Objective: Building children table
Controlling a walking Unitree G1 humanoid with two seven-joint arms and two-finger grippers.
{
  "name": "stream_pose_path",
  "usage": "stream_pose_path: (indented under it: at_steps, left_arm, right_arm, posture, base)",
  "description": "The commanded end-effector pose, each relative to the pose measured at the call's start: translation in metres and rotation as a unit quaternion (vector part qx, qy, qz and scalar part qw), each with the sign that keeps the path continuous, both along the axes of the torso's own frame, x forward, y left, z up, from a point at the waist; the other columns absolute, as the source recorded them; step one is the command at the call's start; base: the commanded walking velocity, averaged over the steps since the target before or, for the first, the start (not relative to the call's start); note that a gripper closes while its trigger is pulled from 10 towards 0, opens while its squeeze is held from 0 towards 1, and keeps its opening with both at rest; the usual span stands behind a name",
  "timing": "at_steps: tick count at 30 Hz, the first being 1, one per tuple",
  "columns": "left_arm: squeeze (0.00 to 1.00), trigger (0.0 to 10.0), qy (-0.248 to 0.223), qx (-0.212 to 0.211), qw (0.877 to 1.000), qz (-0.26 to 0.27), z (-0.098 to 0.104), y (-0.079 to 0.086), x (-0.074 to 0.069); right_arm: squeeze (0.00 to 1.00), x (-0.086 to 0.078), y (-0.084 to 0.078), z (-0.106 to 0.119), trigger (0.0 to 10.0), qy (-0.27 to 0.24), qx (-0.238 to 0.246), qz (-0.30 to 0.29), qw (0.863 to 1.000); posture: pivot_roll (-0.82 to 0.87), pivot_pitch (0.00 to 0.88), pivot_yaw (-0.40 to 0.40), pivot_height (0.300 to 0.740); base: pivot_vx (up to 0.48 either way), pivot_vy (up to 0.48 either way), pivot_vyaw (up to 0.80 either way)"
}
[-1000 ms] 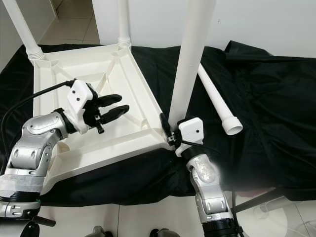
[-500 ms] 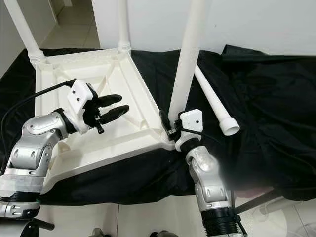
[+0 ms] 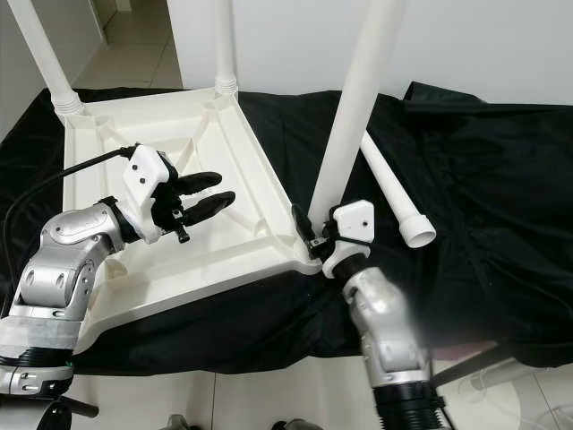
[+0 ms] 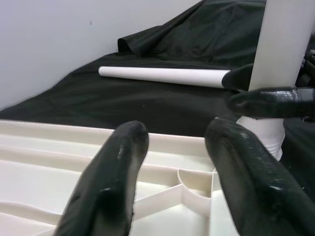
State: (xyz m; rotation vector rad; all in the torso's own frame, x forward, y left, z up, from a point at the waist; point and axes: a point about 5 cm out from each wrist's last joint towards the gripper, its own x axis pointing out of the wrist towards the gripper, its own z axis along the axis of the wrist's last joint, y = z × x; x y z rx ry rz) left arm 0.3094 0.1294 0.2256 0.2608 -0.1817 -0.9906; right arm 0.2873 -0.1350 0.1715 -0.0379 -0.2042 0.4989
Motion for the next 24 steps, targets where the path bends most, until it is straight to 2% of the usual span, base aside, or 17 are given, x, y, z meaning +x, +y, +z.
stream_pose_path:
  at_steps: [1, 2, 6, 8, 9, 10, 11, 12, 16, 21, 24]
  left_arm:
    - [1.0, 10.0, 0.022, -0.027, 0.999, -0.002, 0.003, -0.004, 0.002]
    - [1.0, 10.0, 0.023, -0.029, 0.999, -0.026, 0.006, -0.007, 0.0]
    - [1.0, 10.0, 0.021, -0.029, 0.998, -0.043, 0.009, -0.011, -0.001]
    - [1.0, 10.0, 0.008, -0.028, 0.998, -0.061, 0.015, -0.018, -0.001]
    - [0.95, 10.0, 0.001, -0.033, 0.997, -0.066, 0.021, -0.022, 0.0]
    - [0.95, 10.0, 0.001, -0.033, 0.997, -0.066, 0.021, -0.022, 0.0]
    - [0.0, 10.0, -0.002, -0.042, 0.996, -0.078, 0.027, -0.028, 0.001]
    - [0.0, 10.0, -0.002, -0.042, 0.996, -0.078, 0.027, -0.028, 0.001]
    - [0.0, 10.0, 0.022, -0.094, 0.981, -0.17, 0.056, -0.044, -0.007]
    - [0.0, 10.0, 0.036, -0.099, 0.975, -0.194, 0.061, -0.047, -0.009]
    - [0.0, 10.0, 0.05, -0.114, 0.96, -0.249, 0.074, -0.053, -0.014]
  right_arm:
    - [0.0, -0.003, 0.007, -0.003, 10.0, 0.043, -0.02, 0.069, 0.996]
    - [0.0, -0.002, 0.001, 0.007, 10.0, 0.037, -0.036, 0.089, 0.995]
    - [0.0, -0.001, -0.003, 0.015, 10.0, 0.031, -0.047, 0.098, 0.994]
    - [0.0, 0.001, -0.009, 0.026, 10.0, 0.022, -0.055, 0.109, 0.992]
    - [0.0, 0.003, -0.01, 0.03, 10.0, 0.019, -0.059, 0.115, 0.991]
    - [0.0, 0.003, -0.01, 0.03, 10.0, 0.019, -0.059, 0.115, 0.991]
    - [0.0, 0.003, -0.011, 0.033, 10.0, 0.018, -0.068, 0.127, 0.989]
    - [0.0, 0.003, -0.011, 0.033, 10.0, 0.018, -0.068, 0.127, 0.989]
    - [0.0, 0.001, -0.009, 0.045, 10.0, 0.017, -0.109, 0.186, 0.976]
    - [0.0, 0.0, -0.009, 0.051, 10.0, 0.013, -0.111, 0.198, 0.974]
    - [0.0, 0.006, -0.014, 0.06, 10.0, 0.0, -0.129, 0.204, 0.97]
  posture:
    - [-0.04, 0.111, -0.018, 0.74]
    - [-0.04, 0.114, -0.017, 0.74]
    - [-0.04, 0.116, -0.019, 0.74]
    - [-0.04, 0.117, -0.023, 0.74]
    - [-0.04, 0.117, -0.024, 0.74]
    - [-0.04, 0.117, -0.024, 0.74]
    - [-0.04, 0.117, -0.025, 0.74]
    - [-0.04, 0.117, -0.025, 0.74]
    - [-0.04, 0.117, -0.032, 0.74]
    - [-0.04, 0.115, -0.032, 0.74]
    - [-0.05, 0.11, -0.031, 0.74]
  base:
    - [0.0, 0.0, 0.0]
    - [0.0, 0.0, 0.0]
    - [0.0, 0.0, 0.0]
    - [0.0, 0.0, 0.0]
    - [0.0, 0.0, 0.0]
    - [0.0, 0.0, 0.0]
    - [0.0, 0.0, 0.0]
    - [0.0, 0.0, 0.0]
    - [0.0, 0.0, 0.0]
    - [0.0, 0.0, 0.0]
    - [0.0, 0.0, 0.0]
